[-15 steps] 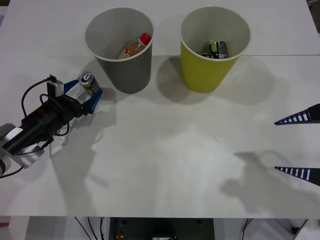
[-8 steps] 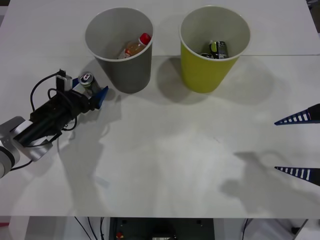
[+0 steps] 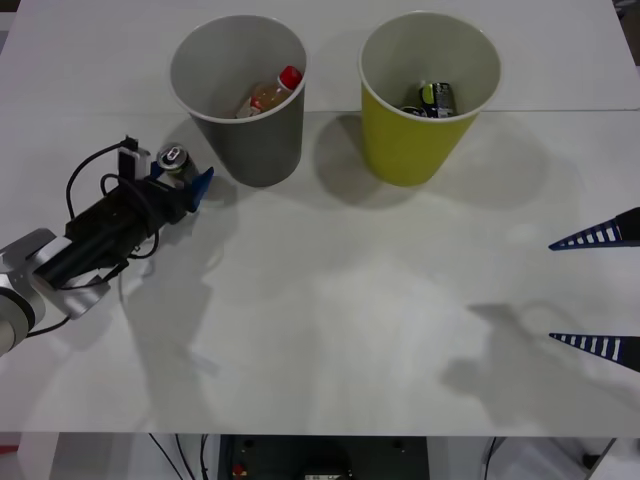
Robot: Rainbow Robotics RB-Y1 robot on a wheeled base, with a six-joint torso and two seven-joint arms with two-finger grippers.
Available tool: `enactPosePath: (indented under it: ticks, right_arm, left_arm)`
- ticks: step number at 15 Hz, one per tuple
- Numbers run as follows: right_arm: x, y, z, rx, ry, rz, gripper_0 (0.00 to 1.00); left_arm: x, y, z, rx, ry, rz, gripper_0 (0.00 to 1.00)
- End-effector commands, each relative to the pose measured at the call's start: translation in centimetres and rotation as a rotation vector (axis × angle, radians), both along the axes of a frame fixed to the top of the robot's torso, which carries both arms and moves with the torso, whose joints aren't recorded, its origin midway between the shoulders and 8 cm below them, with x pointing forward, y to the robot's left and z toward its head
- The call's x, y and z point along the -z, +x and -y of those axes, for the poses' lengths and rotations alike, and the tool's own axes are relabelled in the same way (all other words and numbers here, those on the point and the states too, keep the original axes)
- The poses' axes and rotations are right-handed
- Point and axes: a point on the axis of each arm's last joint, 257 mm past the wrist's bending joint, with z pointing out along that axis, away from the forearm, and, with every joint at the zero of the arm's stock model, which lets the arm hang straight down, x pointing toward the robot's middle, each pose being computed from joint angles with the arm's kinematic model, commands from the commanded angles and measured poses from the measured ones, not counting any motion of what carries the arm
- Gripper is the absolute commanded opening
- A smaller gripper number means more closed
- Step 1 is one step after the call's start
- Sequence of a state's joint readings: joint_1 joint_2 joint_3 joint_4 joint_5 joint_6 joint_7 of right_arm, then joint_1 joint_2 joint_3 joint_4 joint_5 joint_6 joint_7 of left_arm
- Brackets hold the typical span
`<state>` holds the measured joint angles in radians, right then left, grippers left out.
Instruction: Put the can into the green bin and the plastic bottle into the gray bin
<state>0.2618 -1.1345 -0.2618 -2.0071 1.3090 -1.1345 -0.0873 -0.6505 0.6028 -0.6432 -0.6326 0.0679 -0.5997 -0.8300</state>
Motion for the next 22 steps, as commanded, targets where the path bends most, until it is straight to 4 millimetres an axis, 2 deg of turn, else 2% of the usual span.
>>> enactPosePath:
  ticks: [1, 7, 10, 14, 17, 22]
  right_arm:
    - [0.0, 0.0, 0.0, 0.0, 0.0, 0.0, 1.0]
    - [0.0, 0.0, 0.0, 0.0, 0.0, 0.0, 1.0]
    - [0.0, 0.0, 0.0, 0.0, 0.0, 0.0, 1.0]
    - [0.0, 0.0, 0.0, 0.0, 0.0, 0.0, 1.0]
    - [0.0, 0.0, 0.0, 0.0, 0.0, 0.0, 1.0]
    - [0.0, 0.0, 0.0, 0.0, 0.0, 0.0, 1.0]
  left_arm:
    - [0.1, 0.0, 0.0, 0.003, 0.007, 0.0, 0.0]
    - [0.0, -0.2, 0.1, 0.012, 0.014, 0.005, 0.0]
    - [0.0, -1.1, -1.3, 0.045, 0.085, 0.02, 0.0]
    - [-0.3, -3.7, -3.3, 0.092, 0.129, 0.021, 0.0]
    - [-0.5, -6.6, -4.6, 0.166, 0.159, -0.044, 0.0]
    - [-3.0, -10.4, -6.0, 0.298, 0.255, -0.162, 0.0]
